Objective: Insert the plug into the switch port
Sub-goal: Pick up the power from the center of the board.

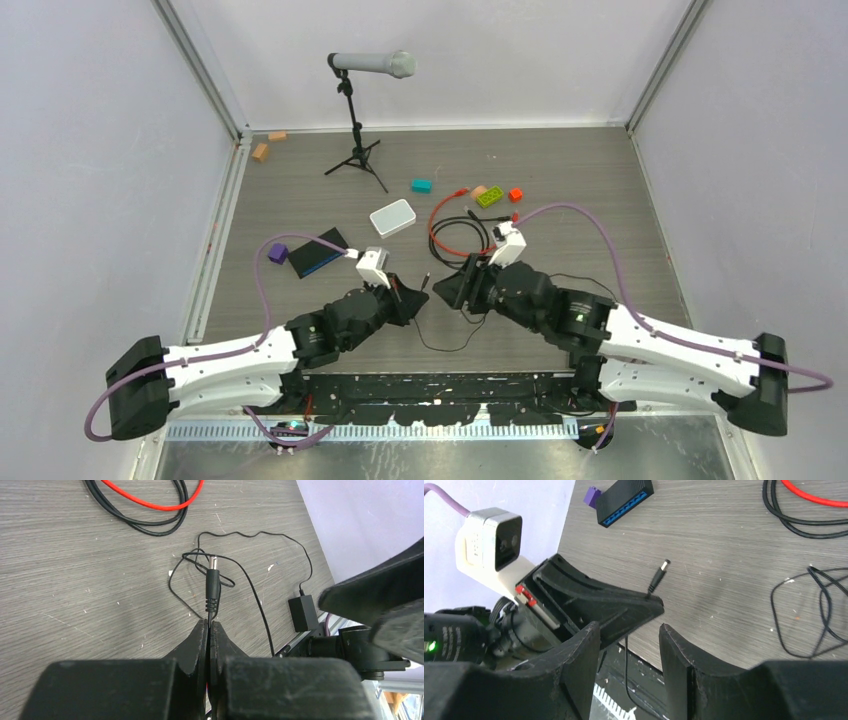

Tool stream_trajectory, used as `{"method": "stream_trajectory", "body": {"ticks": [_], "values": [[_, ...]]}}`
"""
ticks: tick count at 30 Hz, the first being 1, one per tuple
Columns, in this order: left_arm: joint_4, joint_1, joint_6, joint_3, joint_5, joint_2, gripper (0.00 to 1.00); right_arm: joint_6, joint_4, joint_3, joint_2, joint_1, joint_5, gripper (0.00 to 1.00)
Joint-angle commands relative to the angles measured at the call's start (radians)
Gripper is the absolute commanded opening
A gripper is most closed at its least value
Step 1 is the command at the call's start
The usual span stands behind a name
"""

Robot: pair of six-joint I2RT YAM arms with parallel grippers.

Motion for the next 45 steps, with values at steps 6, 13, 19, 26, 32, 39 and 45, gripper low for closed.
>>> {"method": "stream_trajectory", "body": {"ticks": [6, 13, 19, 26, 32, 39, 45], "values": [[0.003, -0.062, -0.002, 0.041, -0.085, -0.022, 0.0, 0.136, 0.269, -0.033, 0.163, 0.071, 0.27, 0.51], [-0.01, -0.072, -0.002, 0.041, -0.105, -0.043, 0.0, 0.187, 0.321, -0.033, 0.233, 0.071, 0.252, 0.47], [-0.014, -0.075, -0.009, 0.043, -0.106, -0.05, 0.0, 0.231, 0.36, -0.04, 0.289, 0.072, 0.212, 0.47], [-0.051, -0.079, -0.014, 0.055, -0.129, -0.065, 0.0, 0.284, 0.413, -0.068, 0.336, 0.073, 0.168, 0.4], [-0.076, -0.078, -0.012, 0.05, -0.16, -0.083, 0.0, 0.282, 0.435, -0.07, 0.354, 0.089, 0.154, 0.32], [-0.077, -0.079, 0.002, 0.05, -0.161, -0.101, 0.0, 0.294, 0.449, -0.068, 0.391, 0.089, 0.144, 0.1], [-0.093, -0.078, 0.008, 0.055, -0.137, -0.11, 0.35, 0.258, 0.435, -0.071, 0.356, 0.09, 0.171, 0.01]]}}
